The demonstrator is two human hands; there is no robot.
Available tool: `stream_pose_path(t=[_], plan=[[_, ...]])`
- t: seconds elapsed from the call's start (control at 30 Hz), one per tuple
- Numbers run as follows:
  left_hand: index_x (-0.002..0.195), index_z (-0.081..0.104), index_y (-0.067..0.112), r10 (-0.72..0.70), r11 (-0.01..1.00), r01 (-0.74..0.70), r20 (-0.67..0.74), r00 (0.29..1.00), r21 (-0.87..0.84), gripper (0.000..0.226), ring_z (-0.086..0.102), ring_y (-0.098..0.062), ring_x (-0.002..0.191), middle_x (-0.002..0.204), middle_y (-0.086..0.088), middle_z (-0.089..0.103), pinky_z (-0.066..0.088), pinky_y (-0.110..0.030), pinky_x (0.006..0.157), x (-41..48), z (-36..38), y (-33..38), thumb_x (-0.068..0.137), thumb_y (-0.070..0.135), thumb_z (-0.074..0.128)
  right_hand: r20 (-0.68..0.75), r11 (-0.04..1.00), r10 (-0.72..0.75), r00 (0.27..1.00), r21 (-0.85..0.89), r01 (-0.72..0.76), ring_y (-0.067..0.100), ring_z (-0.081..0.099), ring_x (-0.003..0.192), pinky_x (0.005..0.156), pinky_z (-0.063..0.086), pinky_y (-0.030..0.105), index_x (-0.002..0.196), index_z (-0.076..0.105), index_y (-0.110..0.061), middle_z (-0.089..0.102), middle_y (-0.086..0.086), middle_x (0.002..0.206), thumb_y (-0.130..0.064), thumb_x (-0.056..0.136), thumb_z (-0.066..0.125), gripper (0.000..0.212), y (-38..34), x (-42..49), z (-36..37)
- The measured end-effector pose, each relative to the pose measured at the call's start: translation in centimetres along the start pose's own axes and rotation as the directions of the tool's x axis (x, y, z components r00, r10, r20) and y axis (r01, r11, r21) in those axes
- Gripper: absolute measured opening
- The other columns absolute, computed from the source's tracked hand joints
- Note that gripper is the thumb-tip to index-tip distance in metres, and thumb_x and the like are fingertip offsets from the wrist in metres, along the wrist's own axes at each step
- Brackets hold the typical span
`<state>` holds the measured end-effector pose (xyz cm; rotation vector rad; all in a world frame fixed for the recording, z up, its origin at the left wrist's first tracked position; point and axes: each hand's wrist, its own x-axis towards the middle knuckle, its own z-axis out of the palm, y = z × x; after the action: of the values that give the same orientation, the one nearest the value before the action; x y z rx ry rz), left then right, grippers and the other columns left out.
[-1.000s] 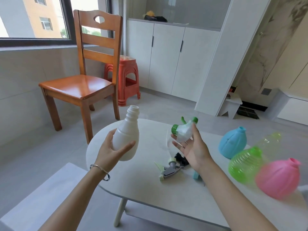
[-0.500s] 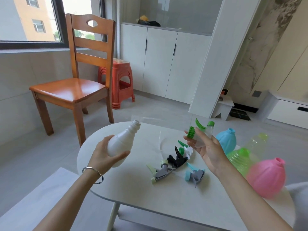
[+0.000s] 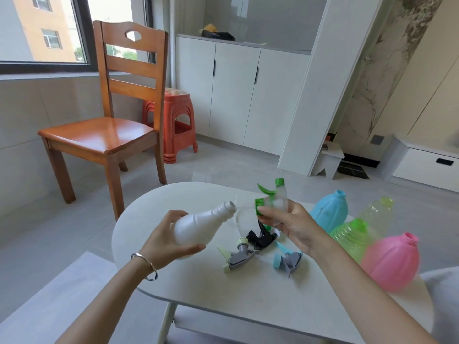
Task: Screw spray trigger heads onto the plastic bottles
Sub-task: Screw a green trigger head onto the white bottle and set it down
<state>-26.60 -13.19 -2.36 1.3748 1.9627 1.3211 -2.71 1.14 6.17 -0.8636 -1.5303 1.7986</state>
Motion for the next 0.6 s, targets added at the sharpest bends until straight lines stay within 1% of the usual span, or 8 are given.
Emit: stream_pose_path(t=[0.1, 0.2, 0.3, 0.37, 0.43, 0.5, 0.53, 0.6], plan=[[0.112, 0.046, 0.030, 0.025, 1.000, -0.024, 0.070, 0.997, -0.008, 0.073, 0.057, -0.012, 0.095, 0.113, 0.002, 0.052, 0.054, -0.015, 0.060, -0.1, 0.6, 0.4, 0.054, 0.032, 0.090, 0.030, 0.995, -0.043, 0.999, -0.085, 0.045, 0.013, 0.069, 0.069, 0.066, 0.055, 0.021, 0.092, 0.068, -0.010, 0.072, 0.000, 0.075, -0.011, 0.065, 0.081, 0.030, 0.7, 0.2, 0.9], [0.108, 0.051, 0.034, 0.023, 1.000, -0.021, 0.070, 0.997, -0.023, 0.070, 0.058, -0.013, 0.097, 0.111, 0.004, 0.056, 0.051, -0.013, 0.064, -0.2, 0.7, 0.8, 0.050, 0.040, 0.089, 0.050, 0.988, -0.070, 0.996, -0.138, 0.076, 0.012, 0.067, 0.071, 0.066, 0.053, 0.020, 0.091, 0.071, -0.013, 0.073, -0.001, 0.078, -0.016, 0.065, 0.083, 0.029, 0.9, 0.2, 1.4], [0.107, 0.055, 0.041, -0.006, 0.992, 0.021, 0.117, 0.993, -0.125, 0.067, 0.061, -0.009, 0.093, 0.106, 0.010, 0.061, 0.050, -0.013, 0.063, -0.3, 0.3, 1.4, 0.045, 0.059, 0.076, 0.075, 0.977, -0.081, 0.994, -0.192, 0.094, 0.009, 0.063, 0.072, 0.069, 0.050, 0.020, 0.091, 0.074, -0.016, 0.073, 0.000, 0.083, -0.028, 0.057, 0.085, 0.037, 0.7, 0.1, 1.5], [0.112, 0.058, 0.041, -0.035, 0.967, 0.067, 0.135, 0.990, -0.247, 0.069, 0.061, -0.010, 0.099, 0.111, 0.010, 0.062, 0.051, -0.016, 0.070, -0.4, 0.2, 1.6, 0.048, 0.063, 0.070, 0.080, 0.978, -0.104, 0.991, -0.175, 0.117, 0.010, 0.062, 0.075, 0.072, 0.050, 0.019, 0.090, 0.074, -0.018, 0.073, -0.001, 0.084, -0.031, 0.054, 0.084, 0.040, 0.6, 0.2, 1.5], [0.119, 0.057, 0.039, -0.109, 0.891, 0.159, 0.140, 0.984, -0.424, 0.075, 0.060, -0.017, 0.105, 0.120, 0.007, 0.058, 0.053, -0.026, 0.076, -0.5, 0.4, 1.7, 0.050, 0.063, 0.068, 0.089, 0.979, -0.142, 0.986, -0.131, 0.153, 0.008, 0.065, 0.081, 0.073, 0.050, 0.016, 0.093, 0.073, -0.019, 0.074, -0.003, 0.088, -0.028, 0.057, 0.081, 0.038, 0.4, 0.2, 1.5], [0.122, 0.057, 0.034, -0.197, 0.790, 0.264, 0.179, 0.964, -0.553, 0.075, 0.063, -0.022, 0.101, 0.119, 0.001, 0.059, 0.056, -0.031, 0.071, -0.5, 0.5, 1.9, 0.052, 0.060, 0.070, 0.101, 0.973, -0.176, 0.979, -0.130, 0.189, 0.007, 0.068, 0.089, 0.074, 0.049, 0.014, 0.097, 0.072, -0.018, 0.075, -0.003, 0.094, -0.024, 0.060, 0.080, 0.038, 0.2, 0.2, 1.4], [0.118, 0.061, 0.032, -0.227, 0.737, 0.301, 0.198, 0.954, -0.605, 0.067, 0.066, -0.022, 0.095, 0.114, -0.001, 0.063, 0.056, -0.031, 0.066, -0.5, 0.6, 2.1, 0.056, 0.056, 0.070, 0.111, 0.969, -0.183, 0.977, -0.149, 0.199, 0.008, 0.068, 0.093, 0.076, 0.049, 0.014, 0.100, 0.071, -0.018, 0.075, -0.002, 0.098, -0.024, 0.061, 0.080, 0.040, 0.2, 0.2, 1.4], [0.095, 0.074, 0.032, -0.257, 0.649, 0.337, 0.220, 0.941, -0.682, 0.036, 0.071, -0.018, 0.076, 0.091, -0.001, 0.073, 0.056, -0.029, 0.058, -0.4, 0.4, 2.3, 0.065, 0.052, 0.069, 0.137, 0.962, -0.175, 0.975, -0.188, 0.199, 0.009, 0.068, 0.097, 0.079, 0.050, 0.016, 0.101, 0.071, -0.019, 0.075, -0.001, 0.101, -0.028, 0.061, 0.081, 0.042, 0.2, 0.2, 1.3]])
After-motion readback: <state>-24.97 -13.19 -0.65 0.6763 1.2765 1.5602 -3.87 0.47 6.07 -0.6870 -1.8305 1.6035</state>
